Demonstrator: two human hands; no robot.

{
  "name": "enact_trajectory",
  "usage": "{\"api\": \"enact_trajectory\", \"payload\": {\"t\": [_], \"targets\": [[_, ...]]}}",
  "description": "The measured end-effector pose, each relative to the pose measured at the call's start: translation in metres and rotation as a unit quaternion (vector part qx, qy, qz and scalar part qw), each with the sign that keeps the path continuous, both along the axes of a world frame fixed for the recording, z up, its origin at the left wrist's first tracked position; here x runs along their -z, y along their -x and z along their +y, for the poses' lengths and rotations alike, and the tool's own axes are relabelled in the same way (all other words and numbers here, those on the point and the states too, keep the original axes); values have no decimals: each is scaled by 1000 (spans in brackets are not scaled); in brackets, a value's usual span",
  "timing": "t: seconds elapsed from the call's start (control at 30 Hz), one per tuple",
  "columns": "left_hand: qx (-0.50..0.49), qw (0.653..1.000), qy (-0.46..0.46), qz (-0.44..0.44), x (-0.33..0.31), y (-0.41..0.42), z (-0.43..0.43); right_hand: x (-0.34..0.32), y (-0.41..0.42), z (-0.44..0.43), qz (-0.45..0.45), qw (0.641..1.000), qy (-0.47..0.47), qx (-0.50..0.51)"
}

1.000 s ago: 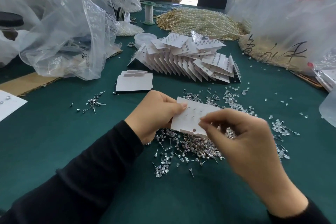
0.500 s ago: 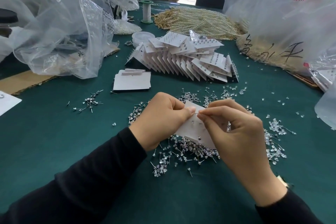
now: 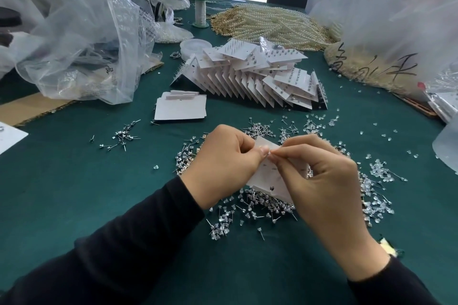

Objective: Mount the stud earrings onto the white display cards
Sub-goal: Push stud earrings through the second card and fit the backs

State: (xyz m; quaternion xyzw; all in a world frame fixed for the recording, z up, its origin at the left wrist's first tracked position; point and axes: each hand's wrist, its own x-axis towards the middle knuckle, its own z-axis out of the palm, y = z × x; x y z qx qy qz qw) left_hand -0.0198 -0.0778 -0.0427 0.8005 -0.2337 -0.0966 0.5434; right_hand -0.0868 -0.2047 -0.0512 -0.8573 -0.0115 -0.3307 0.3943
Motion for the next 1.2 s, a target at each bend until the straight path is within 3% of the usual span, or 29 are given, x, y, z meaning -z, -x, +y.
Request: {"api": "enact_trajectory", "payload": {"t": [0.47,0.9,1.2], "targets": [[17,998,24,60,-1,-3,1,-4,2,-6,22,1000,10,-15],[-2,999,-36,-28,-3,1,2,-3,1,1,22,997,80,7],[1,996,-54,-65,-4,2,1,-1,1,3,25,997,77,-9]]}}
